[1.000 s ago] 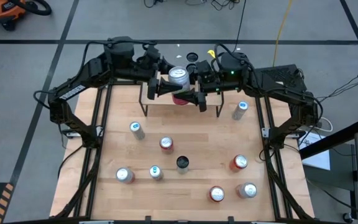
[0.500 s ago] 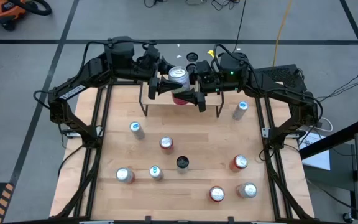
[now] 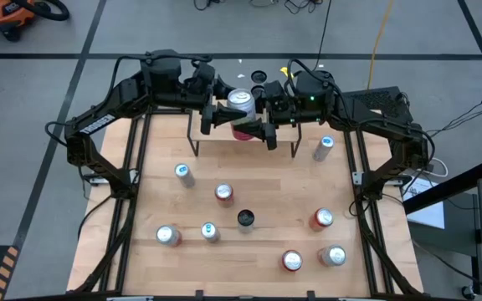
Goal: Place canned beverage on shelf
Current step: Put the middle pink-white soda can on the shelf
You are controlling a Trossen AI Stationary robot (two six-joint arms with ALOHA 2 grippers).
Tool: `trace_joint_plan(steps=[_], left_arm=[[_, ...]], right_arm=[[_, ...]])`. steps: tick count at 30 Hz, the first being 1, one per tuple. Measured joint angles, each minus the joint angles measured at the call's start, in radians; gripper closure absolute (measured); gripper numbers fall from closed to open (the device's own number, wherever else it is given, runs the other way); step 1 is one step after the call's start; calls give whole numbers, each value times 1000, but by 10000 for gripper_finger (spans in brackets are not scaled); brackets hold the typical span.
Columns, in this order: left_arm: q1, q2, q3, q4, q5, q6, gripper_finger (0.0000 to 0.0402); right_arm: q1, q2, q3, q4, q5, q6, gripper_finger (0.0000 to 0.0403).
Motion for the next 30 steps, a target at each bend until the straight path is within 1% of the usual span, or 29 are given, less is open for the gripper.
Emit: trace_joint_plan(steps=[14,19,24,27,30], left_arm=[[0,-3,-1,-1,-6,-6,93],[2,-4,-1,2,3,13,93],[2,-8,-1,6,26,12,93],[1,-8,-1,3,34,11,93],[1,-8,-1,4,37,31,93]], right_arm=[[0,-6,0,-27,1,42,119],[0,-11,0,-45,10,103,78],[-1,-22,1,-55,-4,111,33],[0,-24,1,-61,-21,109,19],[-1,-39,1,-124,-20,97,15]])
